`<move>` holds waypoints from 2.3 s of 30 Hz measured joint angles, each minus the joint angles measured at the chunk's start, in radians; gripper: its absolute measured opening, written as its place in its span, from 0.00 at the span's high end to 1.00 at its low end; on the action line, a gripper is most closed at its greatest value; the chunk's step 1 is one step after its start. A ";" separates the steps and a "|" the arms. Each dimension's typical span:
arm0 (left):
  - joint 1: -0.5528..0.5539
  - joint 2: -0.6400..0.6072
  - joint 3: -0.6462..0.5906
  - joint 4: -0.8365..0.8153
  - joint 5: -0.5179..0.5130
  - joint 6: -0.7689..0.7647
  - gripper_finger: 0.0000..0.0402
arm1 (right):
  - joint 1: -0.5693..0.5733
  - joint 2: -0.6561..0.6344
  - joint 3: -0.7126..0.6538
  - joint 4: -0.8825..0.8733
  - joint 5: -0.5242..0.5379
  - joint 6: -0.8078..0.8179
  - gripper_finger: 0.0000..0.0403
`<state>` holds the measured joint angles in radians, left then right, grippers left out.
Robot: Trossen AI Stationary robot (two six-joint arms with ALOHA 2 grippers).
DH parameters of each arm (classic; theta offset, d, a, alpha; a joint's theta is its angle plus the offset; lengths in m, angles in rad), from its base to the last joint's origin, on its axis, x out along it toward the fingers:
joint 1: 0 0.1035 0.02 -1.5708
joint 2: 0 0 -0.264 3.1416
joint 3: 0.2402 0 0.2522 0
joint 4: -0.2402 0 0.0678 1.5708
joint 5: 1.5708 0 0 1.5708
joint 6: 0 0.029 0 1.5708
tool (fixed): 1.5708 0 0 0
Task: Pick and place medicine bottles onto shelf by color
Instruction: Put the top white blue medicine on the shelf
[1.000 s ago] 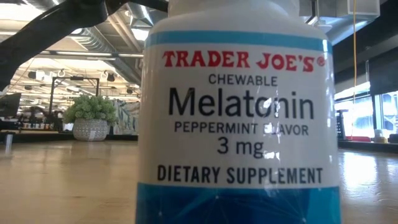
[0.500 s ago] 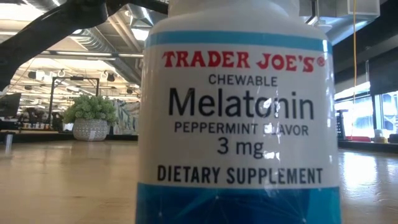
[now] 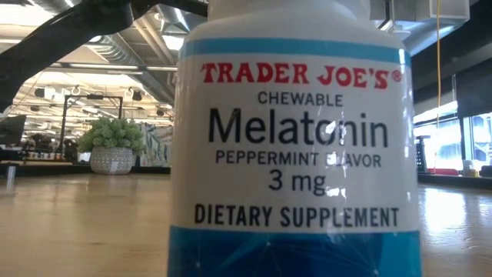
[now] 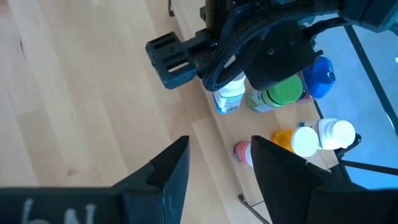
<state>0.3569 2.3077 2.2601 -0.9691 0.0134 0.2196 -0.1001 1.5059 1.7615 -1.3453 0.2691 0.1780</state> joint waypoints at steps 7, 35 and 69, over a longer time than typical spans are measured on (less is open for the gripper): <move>0.000 0.000 0.000 0.001 0.000 0.000 0.56 | 0.000 0.000 0.000 0.003 0.000 0.000 0.57; -0.006 0.010 0.001 -0.021 -0.022 0.000 0.56 | 0.000 0.000 0.000 0.003 0.000 -0.001 0.57; -0.011 0.010 0.001 -0.025 -0.081 0.052 0.54 | 0.000 0.000 0.000 0.021 0.000 -0.001 0.57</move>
<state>0.3454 2.3180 2.2608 -0.9939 -0.0681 0.2713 -0.0998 1.5055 1.7618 -1.3243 0.2691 0.1768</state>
